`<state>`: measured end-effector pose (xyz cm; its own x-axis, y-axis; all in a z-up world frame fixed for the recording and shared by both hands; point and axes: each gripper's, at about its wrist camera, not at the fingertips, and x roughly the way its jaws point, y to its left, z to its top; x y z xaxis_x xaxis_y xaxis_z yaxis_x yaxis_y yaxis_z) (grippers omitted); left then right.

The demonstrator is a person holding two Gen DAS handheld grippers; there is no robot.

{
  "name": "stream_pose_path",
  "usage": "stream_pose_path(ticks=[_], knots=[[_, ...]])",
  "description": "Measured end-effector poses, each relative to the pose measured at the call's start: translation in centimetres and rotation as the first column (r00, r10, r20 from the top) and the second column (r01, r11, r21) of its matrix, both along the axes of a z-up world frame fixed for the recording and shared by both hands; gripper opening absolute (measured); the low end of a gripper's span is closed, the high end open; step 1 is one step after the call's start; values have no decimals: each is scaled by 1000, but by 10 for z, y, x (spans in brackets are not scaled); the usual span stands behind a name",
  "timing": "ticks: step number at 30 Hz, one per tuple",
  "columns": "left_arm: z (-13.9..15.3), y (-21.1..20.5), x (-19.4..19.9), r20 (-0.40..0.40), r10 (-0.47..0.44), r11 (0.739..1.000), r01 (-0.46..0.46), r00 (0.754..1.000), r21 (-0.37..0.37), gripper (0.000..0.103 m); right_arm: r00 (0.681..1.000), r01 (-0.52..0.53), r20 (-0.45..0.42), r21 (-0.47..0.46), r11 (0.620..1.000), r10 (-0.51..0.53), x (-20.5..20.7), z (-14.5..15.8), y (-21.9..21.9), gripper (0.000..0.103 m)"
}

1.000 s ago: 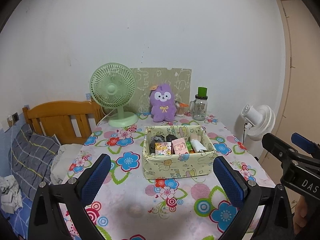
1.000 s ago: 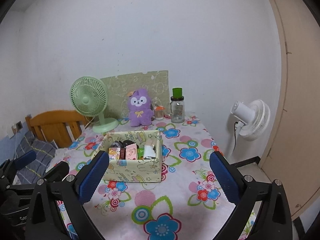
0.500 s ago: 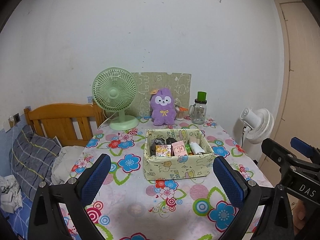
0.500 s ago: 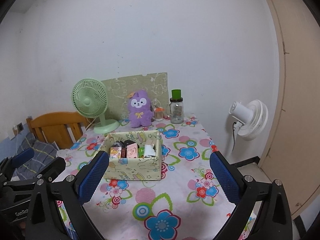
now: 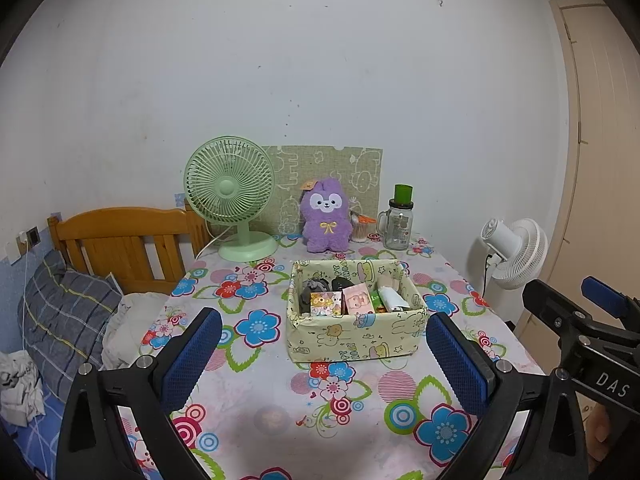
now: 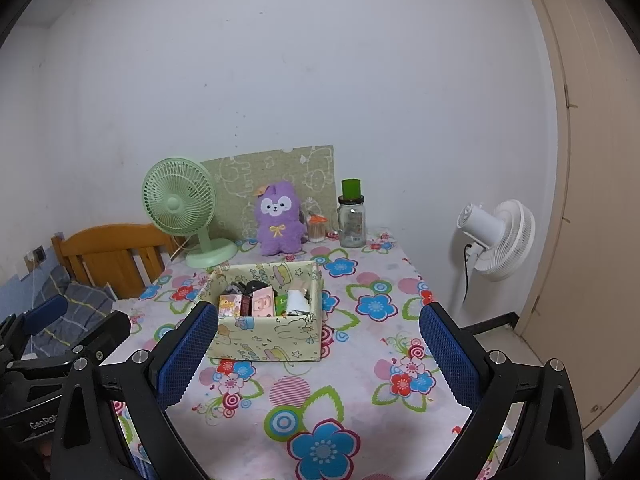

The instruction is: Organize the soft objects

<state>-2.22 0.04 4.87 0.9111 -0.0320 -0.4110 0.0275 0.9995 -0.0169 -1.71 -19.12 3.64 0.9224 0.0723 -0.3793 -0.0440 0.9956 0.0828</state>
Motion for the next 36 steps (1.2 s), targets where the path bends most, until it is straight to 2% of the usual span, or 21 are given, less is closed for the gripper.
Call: stream_pose_path(ticks=[36], knots=[[-2, 0, 4, -11, 1, 1000, -1, 1000, -2, 103, 1000, 12, -7, 16, 1000, -12, 3, -2, -3, 103]])
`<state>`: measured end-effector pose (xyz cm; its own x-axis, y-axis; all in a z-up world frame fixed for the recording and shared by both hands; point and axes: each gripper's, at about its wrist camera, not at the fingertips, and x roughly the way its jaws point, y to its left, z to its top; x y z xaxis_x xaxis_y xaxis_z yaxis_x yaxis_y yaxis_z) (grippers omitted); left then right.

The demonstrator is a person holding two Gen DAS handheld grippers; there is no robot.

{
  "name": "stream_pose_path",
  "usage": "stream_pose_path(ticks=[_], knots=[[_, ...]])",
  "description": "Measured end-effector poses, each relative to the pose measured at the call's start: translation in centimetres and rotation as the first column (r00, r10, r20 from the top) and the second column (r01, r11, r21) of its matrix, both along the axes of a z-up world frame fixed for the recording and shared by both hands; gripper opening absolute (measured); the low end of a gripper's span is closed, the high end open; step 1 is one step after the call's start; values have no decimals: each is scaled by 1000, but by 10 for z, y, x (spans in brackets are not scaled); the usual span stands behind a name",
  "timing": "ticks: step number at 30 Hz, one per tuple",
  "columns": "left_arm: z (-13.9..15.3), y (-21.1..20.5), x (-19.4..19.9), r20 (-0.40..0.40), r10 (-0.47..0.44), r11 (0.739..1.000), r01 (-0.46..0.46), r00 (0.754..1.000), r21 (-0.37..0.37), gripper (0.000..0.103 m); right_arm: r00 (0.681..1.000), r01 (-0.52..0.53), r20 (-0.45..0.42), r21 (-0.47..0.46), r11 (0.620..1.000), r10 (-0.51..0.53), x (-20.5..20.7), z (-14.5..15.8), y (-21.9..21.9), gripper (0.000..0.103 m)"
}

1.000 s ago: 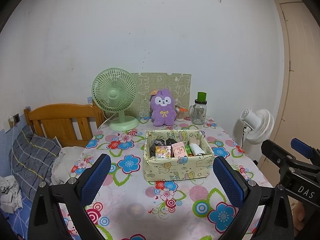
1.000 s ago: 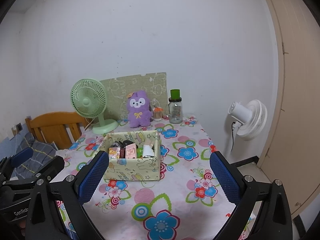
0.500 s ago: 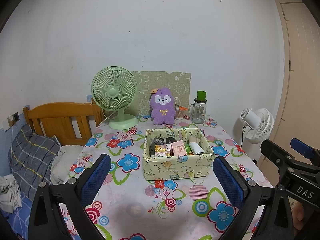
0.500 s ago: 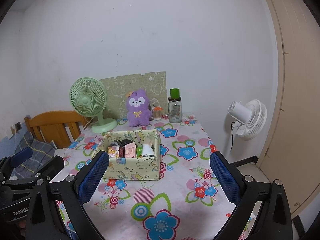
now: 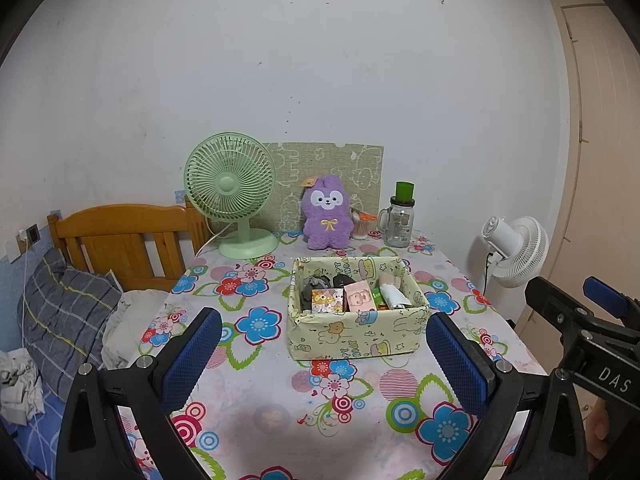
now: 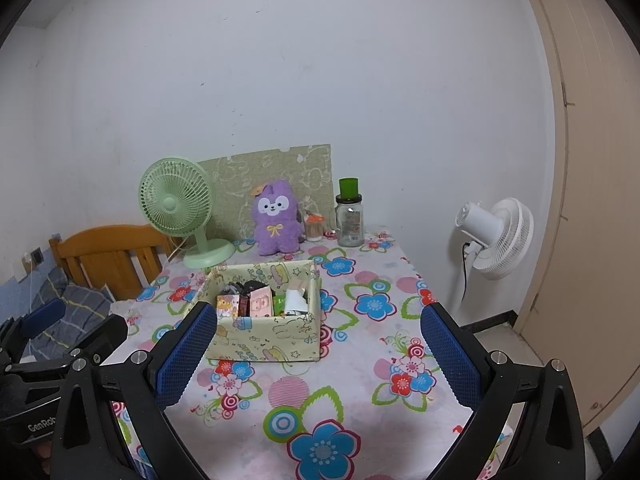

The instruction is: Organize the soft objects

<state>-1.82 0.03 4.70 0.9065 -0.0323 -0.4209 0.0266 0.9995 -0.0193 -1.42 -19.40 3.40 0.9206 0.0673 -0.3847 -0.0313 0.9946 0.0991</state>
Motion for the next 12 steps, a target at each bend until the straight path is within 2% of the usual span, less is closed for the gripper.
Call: stream_pose_path(ticks=[12], knots=[[-2, 2, 0, -5, 14, 1000, -14, 1000, -4, 103, 1000, -11, -4, -5, 1000, 11, 1, 0, 0, 103]])
